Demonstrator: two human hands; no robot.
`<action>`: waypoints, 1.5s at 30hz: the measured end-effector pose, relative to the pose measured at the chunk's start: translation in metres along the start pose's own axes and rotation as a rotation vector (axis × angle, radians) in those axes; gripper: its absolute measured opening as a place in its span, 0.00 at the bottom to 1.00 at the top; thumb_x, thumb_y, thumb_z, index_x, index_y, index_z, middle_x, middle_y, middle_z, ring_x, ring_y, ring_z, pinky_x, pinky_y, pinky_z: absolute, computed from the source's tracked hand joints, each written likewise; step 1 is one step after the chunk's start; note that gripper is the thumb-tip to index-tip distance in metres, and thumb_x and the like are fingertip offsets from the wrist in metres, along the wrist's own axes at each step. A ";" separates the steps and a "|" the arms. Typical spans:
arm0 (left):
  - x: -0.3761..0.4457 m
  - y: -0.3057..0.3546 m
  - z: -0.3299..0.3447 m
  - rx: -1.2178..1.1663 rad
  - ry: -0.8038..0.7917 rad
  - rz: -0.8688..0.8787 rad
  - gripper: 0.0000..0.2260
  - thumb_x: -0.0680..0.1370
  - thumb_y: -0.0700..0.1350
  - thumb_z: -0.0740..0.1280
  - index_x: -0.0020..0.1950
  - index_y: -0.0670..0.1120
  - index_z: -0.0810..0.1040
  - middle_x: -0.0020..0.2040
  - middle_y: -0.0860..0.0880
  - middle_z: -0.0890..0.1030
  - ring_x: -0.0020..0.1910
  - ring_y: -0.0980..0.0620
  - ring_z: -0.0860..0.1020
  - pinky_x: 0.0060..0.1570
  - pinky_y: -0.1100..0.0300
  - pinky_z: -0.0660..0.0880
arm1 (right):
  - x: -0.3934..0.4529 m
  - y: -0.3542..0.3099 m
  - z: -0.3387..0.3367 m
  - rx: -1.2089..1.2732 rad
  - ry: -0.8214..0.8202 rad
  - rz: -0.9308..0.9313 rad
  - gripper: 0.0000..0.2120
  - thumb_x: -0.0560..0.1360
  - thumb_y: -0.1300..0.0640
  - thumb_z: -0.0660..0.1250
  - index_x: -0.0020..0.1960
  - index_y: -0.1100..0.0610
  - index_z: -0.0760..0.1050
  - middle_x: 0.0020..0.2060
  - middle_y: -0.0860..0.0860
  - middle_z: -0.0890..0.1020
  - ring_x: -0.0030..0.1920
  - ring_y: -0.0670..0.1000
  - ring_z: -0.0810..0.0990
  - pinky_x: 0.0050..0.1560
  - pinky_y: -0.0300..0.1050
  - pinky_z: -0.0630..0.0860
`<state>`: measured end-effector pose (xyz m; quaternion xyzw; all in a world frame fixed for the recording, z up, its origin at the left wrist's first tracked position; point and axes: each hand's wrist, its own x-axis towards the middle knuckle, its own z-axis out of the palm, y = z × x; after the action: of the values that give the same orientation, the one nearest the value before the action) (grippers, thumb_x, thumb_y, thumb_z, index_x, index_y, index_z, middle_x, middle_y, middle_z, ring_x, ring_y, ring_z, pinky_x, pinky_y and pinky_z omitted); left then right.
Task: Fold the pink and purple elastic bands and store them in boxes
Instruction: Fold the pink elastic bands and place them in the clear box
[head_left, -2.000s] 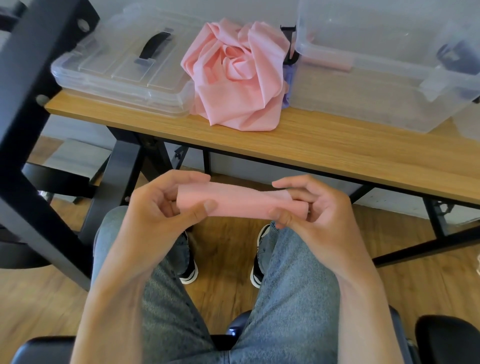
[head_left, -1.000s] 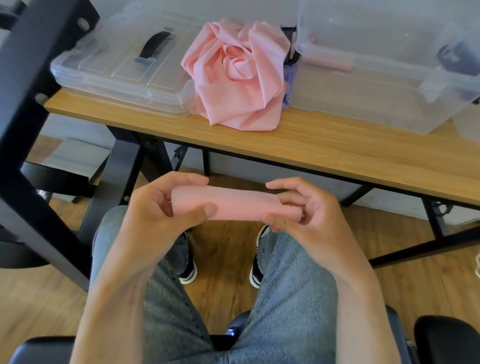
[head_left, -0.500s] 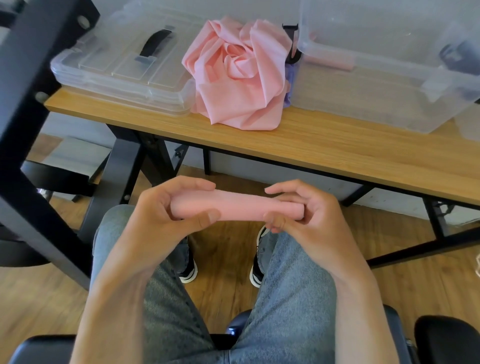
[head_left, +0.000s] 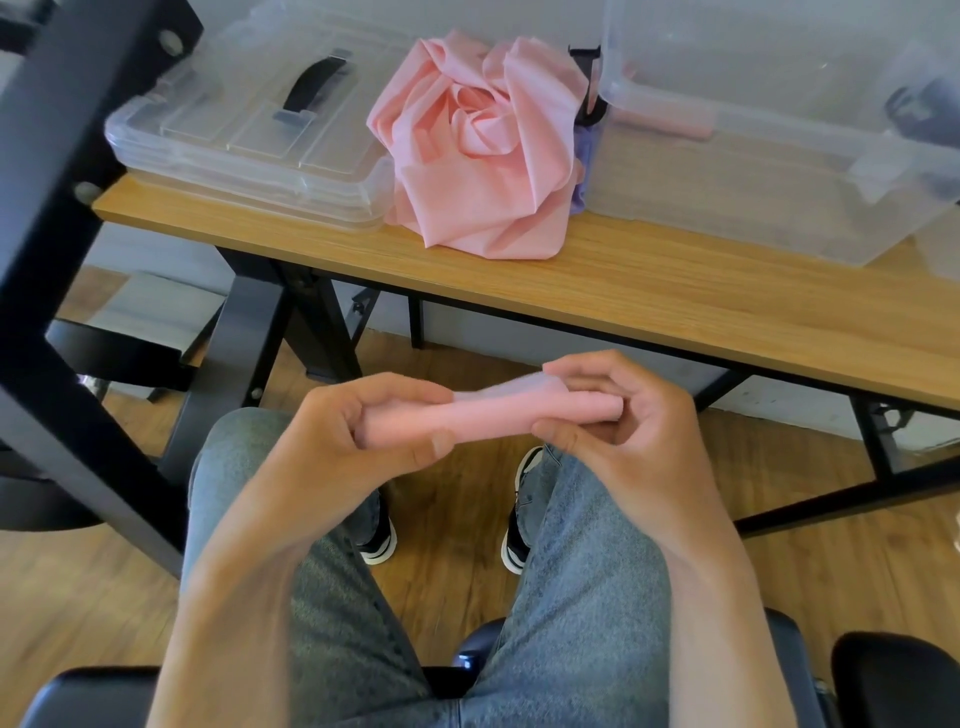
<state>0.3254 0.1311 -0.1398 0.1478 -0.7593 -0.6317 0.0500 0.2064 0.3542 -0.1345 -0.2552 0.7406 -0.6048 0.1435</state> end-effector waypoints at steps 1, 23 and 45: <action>0.000 -0.001 0.001 0.011 -0.031 -0.016 0.15 0.71 0.43 0.77 0.57 0.54 0.85 0.52 0.59 0.85 0.53 0.55 0.82 0.47 0.63 0.81 | 0.000 0.000 0.000 0.012 0.007 -0.009 0.18 0.70 0.63 0.80 0.57 0.50 0.83 0.53 0.47 0.86 0.56 0.52 0.85 0.51 0.50 0.85; 0.000 0.010 0.024 0.227 -0.284 -0.020 0.10 0.76 0.46 0.75 0.55 0.56 0.81 0.49 0.57 0.84 0.50 0.56 0.83 0.51 0.53 0.83 | 0.004 -0.006 0.017 0.477 -0.019 0.035 0.27 0.70 0.63 0.76 0.66 0.52 0.72 0.56 0.59 0.86 0.56 0.54 0.84 0.55 0.44 0.80; -0.001 0.025 0.048 0.062 -0.315 -0.083 0.09 0.84 0.45 0.65 0.62 0.54 0.80 0.46 0.54 0.85 0.45 0.57 0.84 0.45 0.62 0.80 | 0.006 -0.006 0.068 0.631 0.045 0.384 0.18 0.82 0.49 0.65 0.46 0.65 0.78 0.47 0.62 0.86 0.50 0.57 0.87 0.45 0.52 0.82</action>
<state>0.3098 0.1807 -0.1244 0.0798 -0.7700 -0.6250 -0.1005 0.2379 0.2938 -0.1441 -0.0413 0.5549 -0.7710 0.3099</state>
